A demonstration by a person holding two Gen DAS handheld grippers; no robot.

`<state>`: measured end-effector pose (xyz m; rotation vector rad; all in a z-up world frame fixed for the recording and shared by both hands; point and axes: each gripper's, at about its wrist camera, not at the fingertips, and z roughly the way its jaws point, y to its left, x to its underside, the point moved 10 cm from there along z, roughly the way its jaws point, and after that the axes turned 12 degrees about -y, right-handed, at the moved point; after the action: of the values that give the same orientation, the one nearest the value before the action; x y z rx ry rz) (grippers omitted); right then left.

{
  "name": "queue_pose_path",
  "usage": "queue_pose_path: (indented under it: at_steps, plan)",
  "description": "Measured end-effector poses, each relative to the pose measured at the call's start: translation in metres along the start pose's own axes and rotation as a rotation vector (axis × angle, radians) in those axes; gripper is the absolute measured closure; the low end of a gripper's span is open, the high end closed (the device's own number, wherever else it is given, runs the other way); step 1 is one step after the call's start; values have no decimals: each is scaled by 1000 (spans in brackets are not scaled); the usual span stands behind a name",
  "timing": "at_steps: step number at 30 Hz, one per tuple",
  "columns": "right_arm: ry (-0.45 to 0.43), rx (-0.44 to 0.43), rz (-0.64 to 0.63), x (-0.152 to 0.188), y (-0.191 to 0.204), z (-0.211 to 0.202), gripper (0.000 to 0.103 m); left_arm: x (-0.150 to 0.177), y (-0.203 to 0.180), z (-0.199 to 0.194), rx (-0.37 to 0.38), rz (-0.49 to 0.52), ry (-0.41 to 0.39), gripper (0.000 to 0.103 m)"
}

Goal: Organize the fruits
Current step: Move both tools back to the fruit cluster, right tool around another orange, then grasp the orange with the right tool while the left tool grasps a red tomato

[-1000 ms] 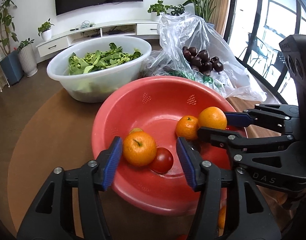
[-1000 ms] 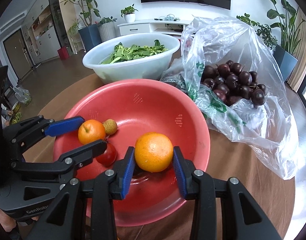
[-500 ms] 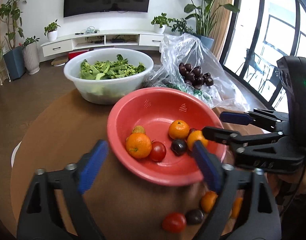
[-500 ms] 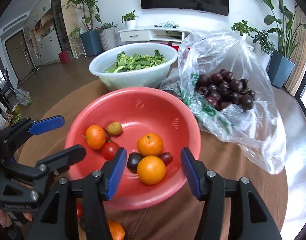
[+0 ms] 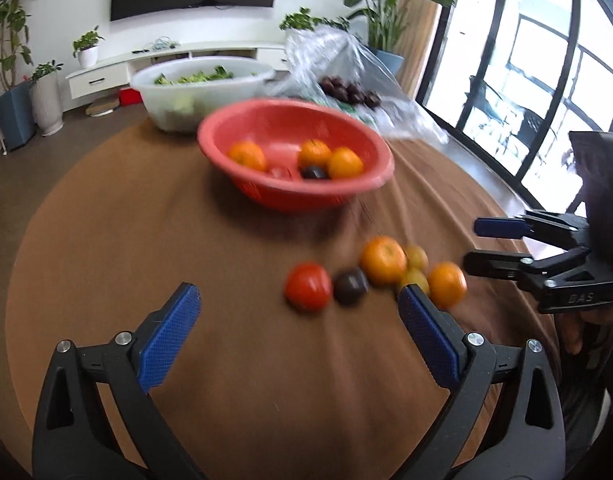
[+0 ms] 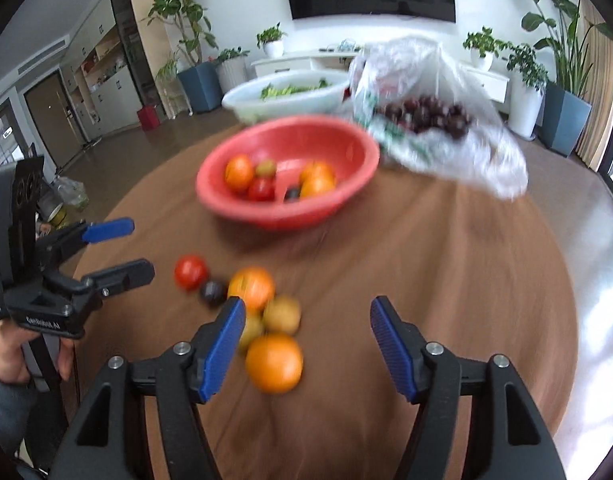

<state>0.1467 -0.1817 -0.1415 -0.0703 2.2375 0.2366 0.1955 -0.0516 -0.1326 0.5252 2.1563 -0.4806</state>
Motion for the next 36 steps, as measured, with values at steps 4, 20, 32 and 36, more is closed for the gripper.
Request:
queue_pose_path:
  at_steps: [4, 20, 32, 36]
  plan:
    - [30, -18, -47, 13, 15, 5, 37, 24, -14, -7, 13, 34, 40, 3]
    - [109, -19, -89, 36, 18, 29, 54, 31, -13, -12, 11, 22, 63, 3]
    - [105, -39, -107, 41, 26, 23, 63, 8, -7, 15, 29, 180, 93, 3]
    - [93, -74, -82, 40, 29, 19, 63, 0, -11, 26, 89, 253, 106, 3]
